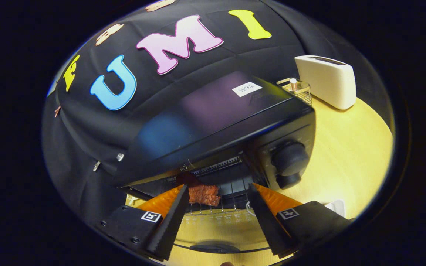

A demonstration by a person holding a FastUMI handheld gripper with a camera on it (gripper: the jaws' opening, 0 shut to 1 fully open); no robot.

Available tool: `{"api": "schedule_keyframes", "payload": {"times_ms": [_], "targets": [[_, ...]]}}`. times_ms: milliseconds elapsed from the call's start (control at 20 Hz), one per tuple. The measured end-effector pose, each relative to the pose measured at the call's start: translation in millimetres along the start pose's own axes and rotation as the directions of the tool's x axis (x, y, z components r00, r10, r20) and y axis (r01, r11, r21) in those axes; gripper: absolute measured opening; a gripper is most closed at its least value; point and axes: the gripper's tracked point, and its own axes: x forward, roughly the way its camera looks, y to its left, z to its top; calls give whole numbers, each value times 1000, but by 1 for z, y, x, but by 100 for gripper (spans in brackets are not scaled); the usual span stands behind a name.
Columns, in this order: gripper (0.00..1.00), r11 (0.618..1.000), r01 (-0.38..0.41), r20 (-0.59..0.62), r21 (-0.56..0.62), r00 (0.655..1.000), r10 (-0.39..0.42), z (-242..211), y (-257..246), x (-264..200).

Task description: Open the toaster oven, put the food inside, and close the toaster oven door.

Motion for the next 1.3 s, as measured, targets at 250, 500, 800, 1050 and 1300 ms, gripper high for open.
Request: {"api": "schedule_keyframes", "payload": {"times_ms": [250, 500, 800, 1050, 1300], "targets": [[98, 997, 3, 28, -80, 1000, -1, 5, 8, -46], [98, 988, -29, 57, -155, 998, 38, 8, 36, -95], [98, 967, -46, -5, -250, 999, 47, -28, 60, -132], [98, 946, -52, -100, -320, 995, 21, -77, 62, -140], [99, 923, -46, -201, -383, 979, -34, -127, 54, -137]]}}
